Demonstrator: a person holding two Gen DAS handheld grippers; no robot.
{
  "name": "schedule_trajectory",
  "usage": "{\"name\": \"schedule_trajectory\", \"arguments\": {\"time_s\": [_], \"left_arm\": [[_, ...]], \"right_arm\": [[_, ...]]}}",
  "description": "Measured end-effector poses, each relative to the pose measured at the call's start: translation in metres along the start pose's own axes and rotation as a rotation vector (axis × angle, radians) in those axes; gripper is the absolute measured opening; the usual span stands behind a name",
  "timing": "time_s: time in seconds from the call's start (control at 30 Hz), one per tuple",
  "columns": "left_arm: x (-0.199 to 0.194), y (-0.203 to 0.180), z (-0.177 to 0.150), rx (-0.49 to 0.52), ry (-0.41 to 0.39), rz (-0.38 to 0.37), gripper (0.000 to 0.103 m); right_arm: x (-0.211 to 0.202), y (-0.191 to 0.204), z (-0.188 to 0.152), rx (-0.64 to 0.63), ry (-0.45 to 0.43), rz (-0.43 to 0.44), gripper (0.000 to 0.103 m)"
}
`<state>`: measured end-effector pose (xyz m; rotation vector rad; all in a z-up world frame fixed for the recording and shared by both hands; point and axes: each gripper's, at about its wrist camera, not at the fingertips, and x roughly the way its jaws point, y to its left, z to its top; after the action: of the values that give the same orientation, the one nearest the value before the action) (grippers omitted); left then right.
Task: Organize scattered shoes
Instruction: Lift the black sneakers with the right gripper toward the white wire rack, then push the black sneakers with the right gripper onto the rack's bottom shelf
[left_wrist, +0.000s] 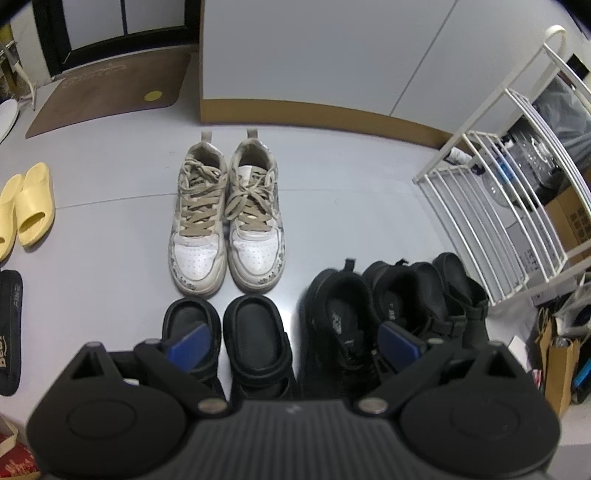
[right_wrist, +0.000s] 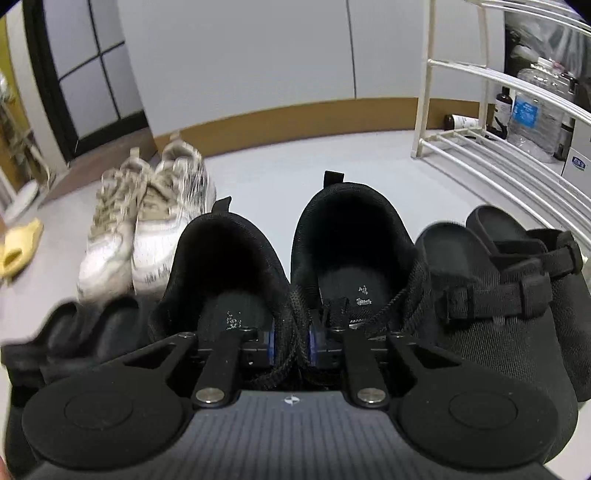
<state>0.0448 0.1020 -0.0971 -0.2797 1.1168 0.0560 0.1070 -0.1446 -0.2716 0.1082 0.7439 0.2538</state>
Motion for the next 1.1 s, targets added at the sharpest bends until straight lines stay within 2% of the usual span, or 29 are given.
{"name": "schedule_trajectory", "arguments": {"time_s": [0.23,0.4,0.57,0.73,0.93,1.03,1.1], "left_arm": [[-0.012,0.008,0.003,-0.052,-0.031,-0.024,0.099],[-0.021,0.013,0.007,-0.087,-0.048,-0.035,0.099],[-0.038,0.018,0.017,-0.16,-0.089,-0.079,0.099],[-0.045,0.016,0.021,-0.173,-0.115,-0.089,0.099],[-0.043,0.014,0.023,-0.194,-0.109,-0.098,0.099],[-0.042,0.008,0.02,-0.207,-0.095,-0.126,0.099],[-0.041,0.0,0.019,-0.194,-0.088,-0.152,0.099]], "right_arm": [[0.002,-0.008,0.051,0.117,-0.049,0.031,0.017],[0.005,-0.015,0.09,0.156,-0.049,0.021,0.017],[0.009,-0.02,0.124,0.172,-0.014,0.013,0.017],[0.015,-0.029,0.164,0.193,0.012,-0.024,0.017],[0.025,-0.051,0.195,0.233,0.01,-0.079,0.016],[0.035,-0.059,0.208,0.21,0.003,-0.129,0.016],[0.045,-0.072,0.214,0.243,0.007,-0.133,0.016]]}}
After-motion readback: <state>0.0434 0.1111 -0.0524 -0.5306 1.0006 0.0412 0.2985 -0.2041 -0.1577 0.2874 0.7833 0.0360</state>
